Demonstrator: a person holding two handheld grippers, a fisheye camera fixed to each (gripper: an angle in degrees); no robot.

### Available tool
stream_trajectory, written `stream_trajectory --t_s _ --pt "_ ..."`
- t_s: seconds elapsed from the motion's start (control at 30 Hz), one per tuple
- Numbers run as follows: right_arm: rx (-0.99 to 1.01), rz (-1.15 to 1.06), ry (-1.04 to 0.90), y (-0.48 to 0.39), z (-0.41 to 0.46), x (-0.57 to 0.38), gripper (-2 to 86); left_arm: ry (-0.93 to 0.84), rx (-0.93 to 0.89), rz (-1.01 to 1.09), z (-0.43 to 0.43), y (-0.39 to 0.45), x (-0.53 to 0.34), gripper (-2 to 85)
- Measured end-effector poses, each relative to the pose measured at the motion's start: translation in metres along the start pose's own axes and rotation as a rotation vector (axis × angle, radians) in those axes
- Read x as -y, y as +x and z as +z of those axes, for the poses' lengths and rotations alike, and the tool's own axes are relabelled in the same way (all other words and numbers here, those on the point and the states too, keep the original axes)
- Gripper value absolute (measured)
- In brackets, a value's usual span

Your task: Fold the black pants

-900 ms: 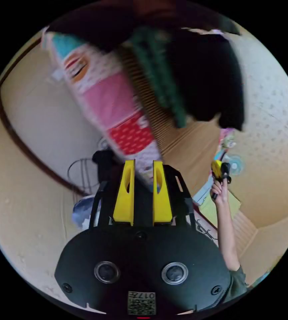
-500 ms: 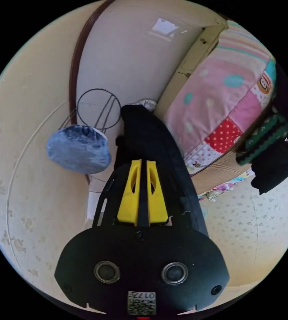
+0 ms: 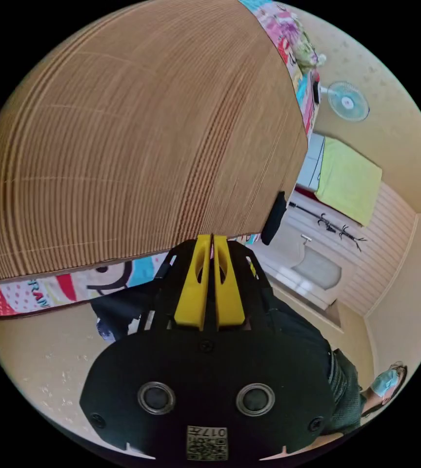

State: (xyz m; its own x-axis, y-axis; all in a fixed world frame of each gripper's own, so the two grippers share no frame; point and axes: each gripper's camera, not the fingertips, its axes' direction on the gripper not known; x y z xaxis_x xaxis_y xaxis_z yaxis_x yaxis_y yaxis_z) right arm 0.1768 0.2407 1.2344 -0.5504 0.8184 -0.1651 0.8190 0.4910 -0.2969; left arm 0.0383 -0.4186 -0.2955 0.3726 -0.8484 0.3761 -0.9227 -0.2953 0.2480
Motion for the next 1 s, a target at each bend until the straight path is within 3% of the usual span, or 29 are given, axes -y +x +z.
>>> stream_trajectory --t_s 0.13,0.23,0.33,0.47,0.57,0.7,0.83,1.0 --pt "-0.331 -0.156 -0.157 -0.084 0.036 0.018 1.3 -0.113 -0.027 -0.036 0.105 0.035 -0.013 -0.9" --pt "-0.464 -0.221 -0.126 -0.134 0.037 0.032 2.9 -0.289 0.018 -0.015 0.154 0.050 -0.017 -1.0" --pt "-0.442 -0.278 0.017 -0.183 0.022 0.043 6.2 -0.188 0.190 0.019 0.139 0.069 -0.020 -1.0" --pt "-0.462 -0.337 0.153 -0.230 0.019 0.059 8.1 -0.075 0.011 -0.143 0.143 0.048 -0.042 -1.0" --pt "-0.511 -0.292 0.116 -0.226 0.047 0.076 8.0 0.047 -0.108 -0.239 0.134 0.036 -0.055 -1.0" --pt "-0.514 -0.278 0.136 -0.196 0.093 0.073 4.9 0.165 -0.110 -0.316 0.124 0.037 -0.069 -1.0" --pt "-0.200 -0.300 -0.088 -0.136 0.159 0.057 2.6 0.205 -0.190 -0.370 0.140 0.040 -0.071 -1.0" --pt "-0.441 -0.256 -0.362 -0.080 0.250 0.008 1.1 0.185 -0.153 -0.373 0.157 0.063 -0.053 -1.0"
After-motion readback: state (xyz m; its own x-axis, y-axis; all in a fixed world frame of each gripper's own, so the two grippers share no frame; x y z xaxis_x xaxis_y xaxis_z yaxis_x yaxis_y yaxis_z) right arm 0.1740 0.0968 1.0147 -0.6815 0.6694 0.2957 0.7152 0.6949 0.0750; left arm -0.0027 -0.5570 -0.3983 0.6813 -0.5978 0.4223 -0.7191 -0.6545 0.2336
